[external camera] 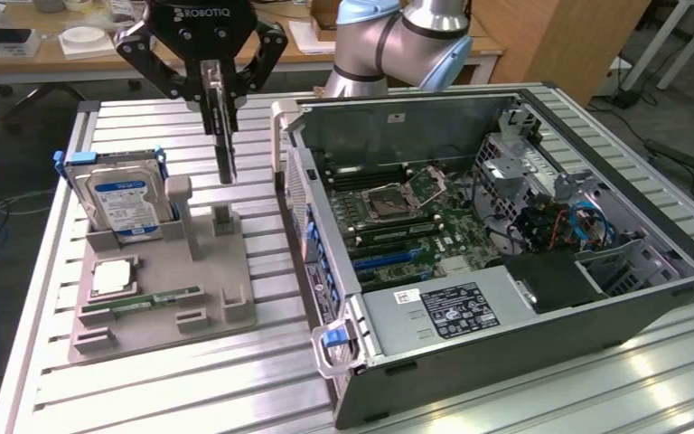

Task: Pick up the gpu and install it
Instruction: 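Pick up the gpu and move the gpu toward the slot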

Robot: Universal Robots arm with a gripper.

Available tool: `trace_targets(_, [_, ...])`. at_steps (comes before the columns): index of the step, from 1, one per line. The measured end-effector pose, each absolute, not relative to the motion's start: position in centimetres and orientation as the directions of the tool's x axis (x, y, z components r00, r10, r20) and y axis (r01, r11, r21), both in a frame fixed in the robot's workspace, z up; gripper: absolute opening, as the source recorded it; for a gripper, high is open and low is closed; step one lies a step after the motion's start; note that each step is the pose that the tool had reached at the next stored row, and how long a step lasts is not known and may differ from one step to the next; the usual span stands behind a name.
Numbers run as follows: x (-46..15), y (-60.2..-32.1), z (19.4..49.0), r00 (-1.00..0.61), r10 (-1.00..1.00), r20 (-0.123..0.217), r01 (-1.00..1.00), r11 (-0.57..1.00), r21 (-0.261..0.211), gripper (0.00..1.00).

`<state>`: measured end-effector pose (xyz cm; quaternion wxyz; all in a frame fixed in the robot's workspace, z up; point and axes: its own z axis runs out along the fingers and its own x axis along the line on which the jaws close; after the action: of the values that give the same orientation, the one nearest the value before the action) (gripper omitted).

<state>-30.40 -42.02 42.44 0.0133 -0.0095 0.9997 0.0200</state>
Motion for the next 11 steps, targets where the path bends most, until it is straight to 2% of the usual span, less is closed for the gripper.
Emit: trace_targets(11, [-28.8, -42.0, 42.4, -0.999, -0.018, -0.028, -0.019, 0.999, 0.04, 0.27])
